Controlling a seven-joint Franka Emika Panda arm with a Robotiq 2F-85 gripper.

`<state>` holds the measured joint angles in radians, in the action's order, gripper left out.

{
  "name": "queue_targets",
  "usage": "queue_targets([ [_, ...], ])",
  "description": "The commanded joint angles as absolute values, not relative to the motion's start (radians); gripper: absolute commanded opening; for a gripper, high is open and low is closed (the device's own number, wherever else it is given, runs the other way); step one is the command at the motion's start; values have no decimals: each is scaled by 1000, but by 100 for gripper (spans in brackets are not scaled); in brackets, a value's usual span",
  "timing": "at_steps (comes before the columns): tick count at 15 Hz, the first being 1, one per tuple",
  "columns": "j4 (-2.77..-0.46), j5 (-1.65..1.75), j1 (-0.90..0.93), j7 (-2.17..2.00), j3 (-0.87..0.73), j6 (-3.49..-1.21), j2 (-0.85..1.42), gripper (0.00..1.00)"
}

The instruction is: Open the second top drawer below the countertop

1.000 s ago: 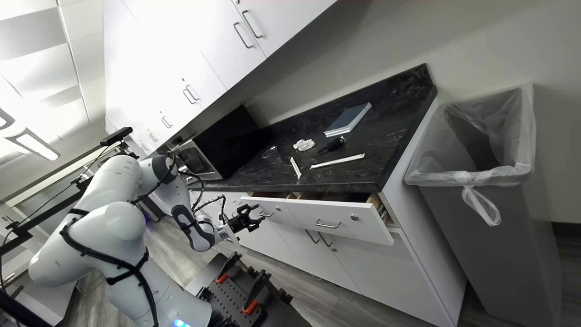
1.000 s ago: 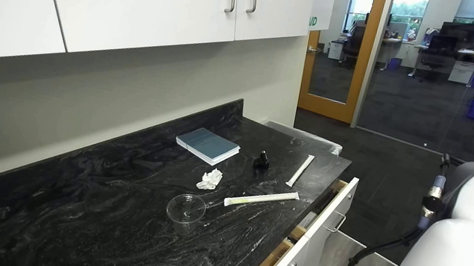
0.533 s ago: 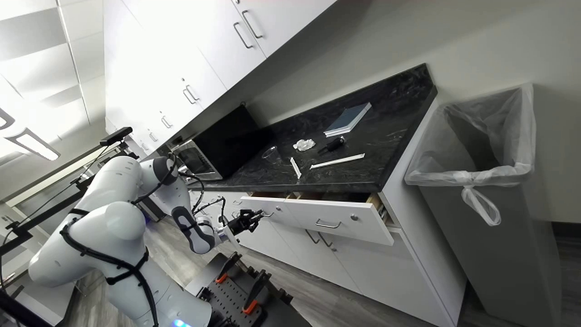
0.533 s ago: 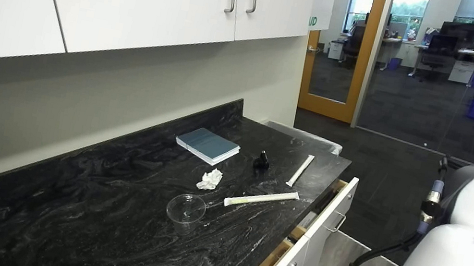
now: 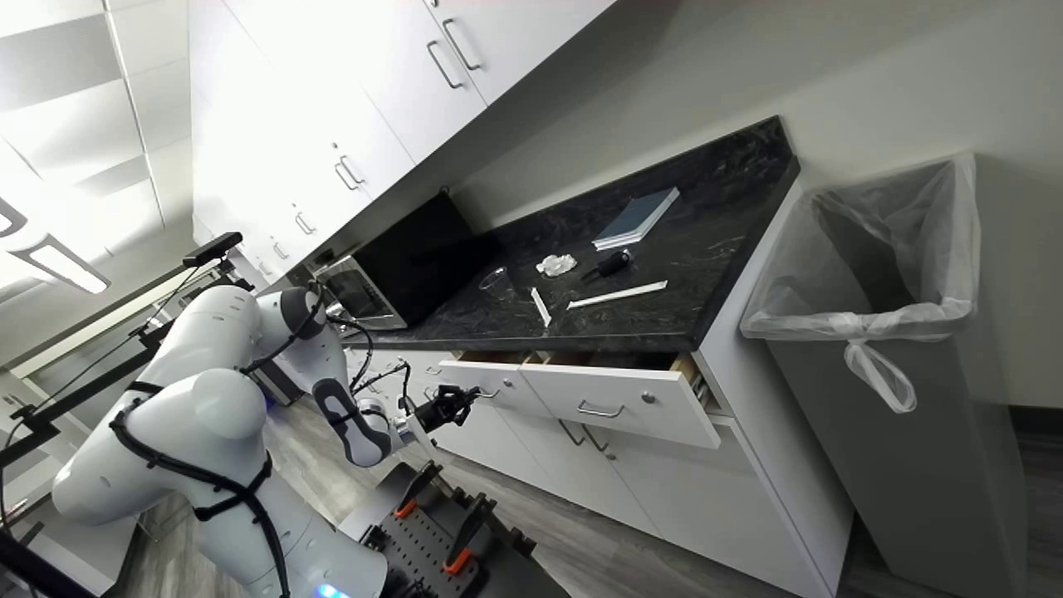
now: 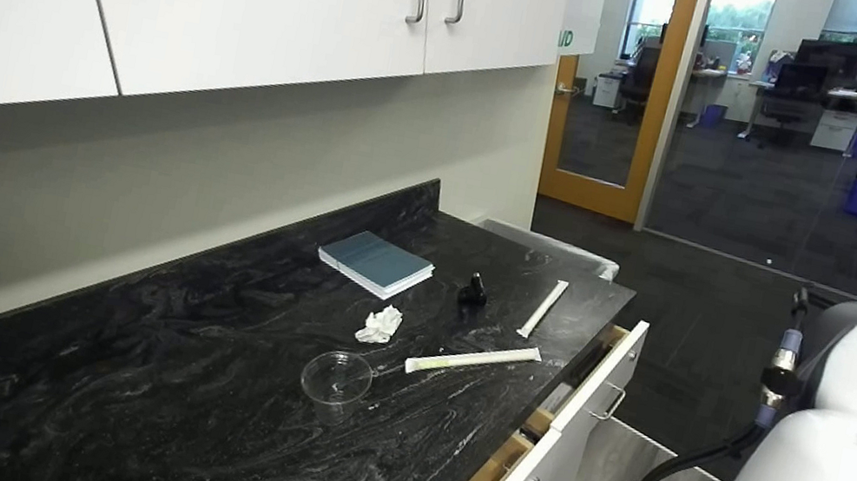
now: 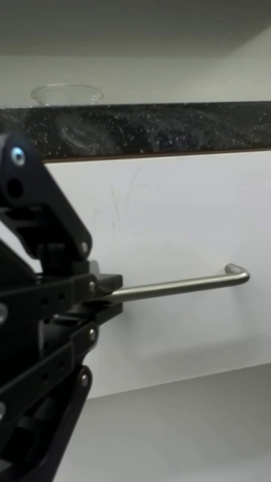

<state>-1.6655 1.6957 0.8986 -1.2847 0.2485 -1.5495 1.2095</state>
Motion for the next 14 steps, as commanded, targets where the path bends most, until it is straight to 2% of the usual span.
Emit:
queue_targets([
  [1,-1711,1680,903,-1325,302,-1522,1210,3],
  [14,-1770,1604,966,-1473,426,-1404,1266,3],
])
